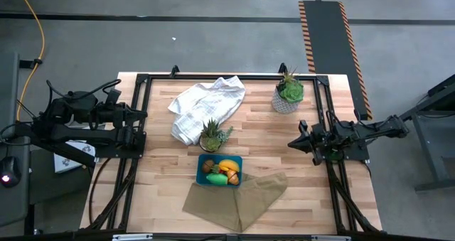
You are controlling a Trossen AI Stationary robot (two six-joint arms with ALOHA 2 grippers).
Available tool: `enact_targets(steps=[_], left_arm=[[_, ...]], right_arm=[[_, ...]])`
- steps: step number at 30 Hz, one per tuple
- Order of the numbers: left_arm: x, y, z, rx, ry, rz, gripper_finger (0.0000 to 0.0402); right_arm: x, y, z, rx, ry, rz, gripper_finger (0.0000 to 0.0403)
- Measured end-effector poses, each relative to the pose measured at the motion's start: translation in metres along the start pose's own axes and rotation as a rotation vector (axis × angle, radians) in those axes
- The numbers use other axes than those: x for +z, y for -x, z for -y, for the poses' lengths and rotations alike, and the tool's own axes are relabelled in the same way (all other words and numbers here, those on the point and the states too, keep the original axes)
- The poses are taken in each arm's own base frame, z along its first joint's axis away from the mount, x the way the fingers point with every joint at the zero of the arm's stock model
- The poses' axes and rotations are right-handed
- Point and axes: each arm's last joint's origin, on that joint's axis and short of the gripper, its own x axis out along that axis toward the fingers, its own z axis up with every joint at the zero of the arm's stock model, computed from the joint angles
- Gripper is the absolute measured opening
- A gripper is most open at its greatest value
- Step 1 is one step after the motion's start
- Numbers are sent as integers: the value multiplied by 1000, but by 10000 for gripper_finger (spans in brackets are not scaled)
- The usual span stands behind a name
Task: Pick and placing Produce into tupperware
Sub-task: Return to Home Position
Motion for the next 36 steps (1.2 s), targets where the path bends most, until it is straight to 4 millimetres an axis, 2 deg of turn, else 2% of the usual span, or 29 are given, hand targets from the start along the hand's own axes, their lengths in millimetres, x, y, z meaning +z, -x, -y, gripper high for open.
enact_targets(steps=[8,36], left_arm=[[0,0,0,0,0,0,156],[0,0,0,-1,0,0,156]], right_arm=[[0,0,0,0,-84,-1,0],[0,0,0,1,-76,-1,0]])
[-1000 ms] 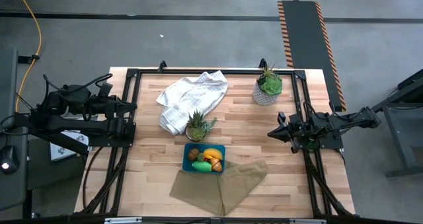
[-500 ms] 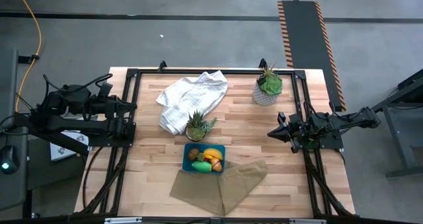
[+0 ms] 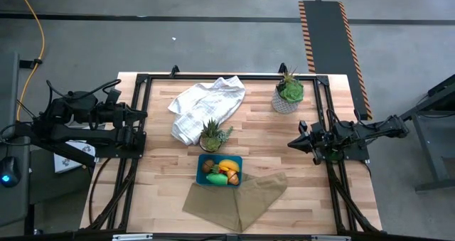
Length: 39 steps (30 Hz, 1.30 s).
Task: Pick and placing Produce into tupperware
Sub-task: Return to Home Position
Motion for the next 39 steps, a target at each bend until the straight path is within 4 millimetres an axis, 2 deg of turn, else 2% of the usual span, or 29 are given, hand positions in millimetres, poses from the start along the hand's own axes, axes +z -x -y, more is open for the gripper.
enact_targets(steps=[4,8,11,13,17,24,26,30,35,39], left_arm=[[-1,8,-3,-39,37,21,156],[7,14,-1,-107,208,262,156],[10,10,3,-242,116,371,156],[11,7,6,-353,113,429,156],[7,-9,8,-508,84,434,156],[-8,-40,-1,-605,-45,416,156],[-11,-46,-4,-658,5,407,156],[-20,-60,-15,-650,113,359,156],[-31,-78,-29,-572,-74,409,156],[-35,-83,-34,-603,-227,520,156]], right_arm=[[0,0,0,0,0,0,0],[0,0,0,0,0,0,0],[0,0,0,0,0,0,0],[0,0,0,0,0,0,0],[0,0,0,0,0,0,0],[0,0,0,0,0,0,0],[0,0,0,0,0,0,0],[0,0,0,0,0,0,0],[0,0,0,1,0,0,0],[0,0,0,1,0,0,0]])
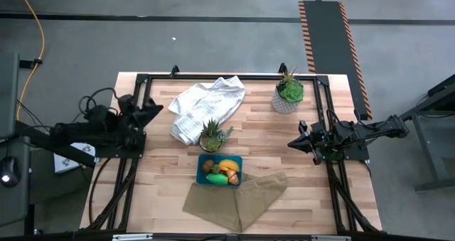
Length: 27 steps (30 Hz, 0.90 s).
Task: Pick and placing Produce into tupperware
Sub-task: Return to Home Position
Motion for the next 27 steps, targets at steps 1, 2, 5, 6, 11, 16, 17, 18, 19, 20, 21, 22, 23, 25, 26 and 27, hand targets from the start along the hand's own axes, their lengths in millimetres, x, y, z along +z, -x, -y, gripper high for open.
enact_targets(steps=[1,2,5,6,11,16,17,18,19,20,21,22,23,25,26,27], left_arm=[[0,0,0,-18,-45,20,156],[0,1,0,-37,-99,38,156],[-4,2,-2,-78,-291,35,156],[-5,2,-2,-84,-356,27,156],[-16,3,-10,-86,-541,-11,156],[-31,7,-22,-70,-584,-50,156],[-34,8,-25,-68,-584,-57,156],[-37,9,-27,-67,-585,-65,156],[-40,11,-29,-66,-585,-71,156],[-42,12,-32,-65,-586,-77,156],[-44,13,-33,-56,-588,-98,156],[-46,13,-34,-50,-587,-113,156],[-46,14,-35,-45,-589,-126,156],[-49,15,-37,-33,-593,-158,156],[-50,16,-38,-25,-594,-179,156],[-51,16,-39,-20,-594,-191,156]], right_arm=[[0,0,0,-1,0,0,0],[0,0,0,0,0,0,0],[0,0,0,0,0,0,0],[0,0,0,0,0,0,0],[0,0,0,0,0,0,0],[0,0,0,0,0,0,0],[0,0,0,0,0,0,0],[0,0,0,0,0,0,0],[0,0,0,0,0,0,0],[0,0,0,0,0,0,0],[0,0,0,0,0,0,0],[0,0,0,0,0,0,0],[0,0,0,0,0,0,0],[0,0,0,0,0,0,0],[0,0,0,0,0,0,0],[0,0,0,-1,0,0,0]])
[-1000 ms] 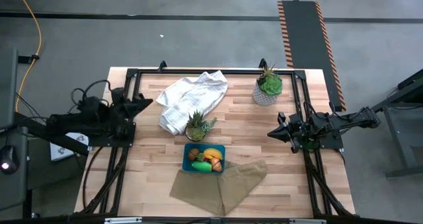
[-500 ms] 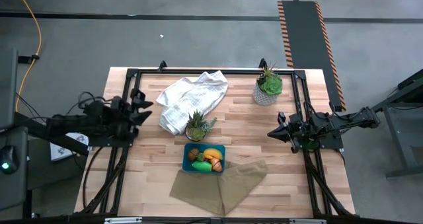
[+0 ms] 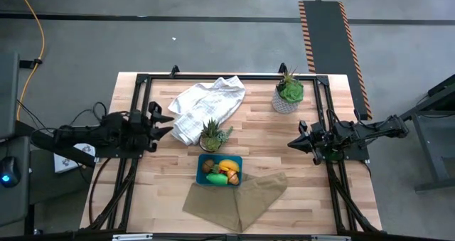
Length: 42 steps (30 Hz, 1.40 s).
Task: Pick and placing Produce into tupperware
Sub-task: Return to Home Position
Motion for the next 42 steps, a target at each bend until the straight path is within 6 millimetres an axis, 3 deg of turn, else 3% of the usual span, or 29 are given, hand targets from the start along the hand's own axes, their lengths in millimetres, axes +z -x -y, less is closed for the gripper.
enact_targets(steps=[24,42], left_arm=[[-25,4,10,-39,50,-265,156],[-27,5,13,-160,-52,-280,156]], right_arm=[[0,0,0,0,0,0,0],[0,0,0,0,0,0,0]])
